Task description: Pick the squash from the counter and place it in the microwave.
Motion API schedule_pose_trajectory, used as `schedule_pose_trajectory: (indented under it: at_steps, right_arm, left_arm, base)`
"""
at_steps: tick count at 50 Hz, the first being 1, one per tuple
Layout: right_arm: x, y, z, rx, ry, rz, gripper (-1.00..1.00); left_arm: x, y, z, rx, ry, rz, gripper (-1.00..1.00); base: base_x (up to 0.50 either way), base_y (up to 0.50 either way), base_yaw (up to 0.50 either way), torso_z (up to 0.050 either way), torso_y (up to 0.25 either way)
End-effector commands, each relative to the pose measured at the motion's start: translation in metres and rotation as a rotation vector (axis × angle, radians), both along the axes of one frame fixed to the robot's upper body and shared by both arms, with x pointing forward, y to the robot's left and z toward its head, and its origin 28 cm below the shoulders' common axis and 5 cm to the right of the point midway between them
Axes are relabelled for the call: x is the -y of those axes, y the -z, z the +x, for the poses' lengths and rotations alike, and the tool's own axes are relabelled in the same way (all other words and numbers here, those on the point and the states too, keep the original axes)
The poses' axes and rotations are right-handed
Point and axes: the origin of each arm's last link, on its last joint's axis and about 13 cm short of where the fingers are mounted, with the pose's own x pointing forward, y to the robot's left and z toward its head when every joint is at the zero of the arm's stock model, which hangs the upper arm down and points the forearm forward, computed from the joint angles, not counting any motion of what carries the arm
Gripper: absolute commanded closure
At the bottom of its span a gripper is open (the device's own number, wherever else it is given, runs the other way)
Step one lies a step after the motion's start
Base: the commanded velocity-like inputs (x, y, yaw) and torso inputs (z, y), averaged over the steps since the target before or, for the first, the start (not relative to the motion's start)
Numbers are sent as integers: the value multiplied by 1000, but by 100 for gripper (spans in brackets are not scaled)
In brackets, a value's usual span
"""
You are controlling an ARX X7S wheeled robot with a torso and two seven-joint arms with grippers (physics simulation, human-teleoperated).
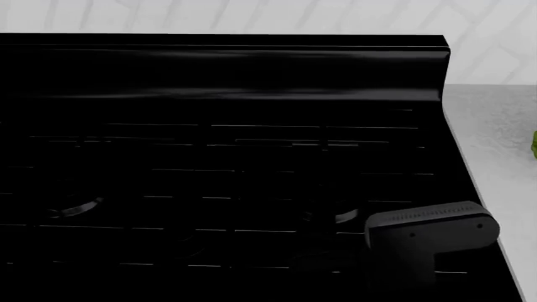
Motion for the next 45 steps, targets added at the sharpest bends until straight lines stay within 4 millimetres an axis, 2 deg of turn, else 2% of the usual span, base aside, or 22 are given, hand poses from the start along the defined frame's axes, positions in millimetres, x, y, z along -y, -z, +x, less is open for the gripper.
schedule_pose_trajectory:
  at_steps: [1, 17, 45]
  right_arm:
    - [3, -3, 3, 17, 4, 15, -100]
    - [4, -3, 1, 16, 5, 19, -100]
    - [4, -3, 4, 14, 5, 16, -100]
  left_arm:
    - [9, -3, -2, -46, 46, -49, 100]
    - [8, 3, 0, -195, 79, -148, 100]
    - [9, 9, 3, -270, 101, -219, 100]
  base:
    - [0, 0, 0, 0, 0]
    - [0, 0, 0, 1, 1]
    - [0, 0, 0, 0, 0]
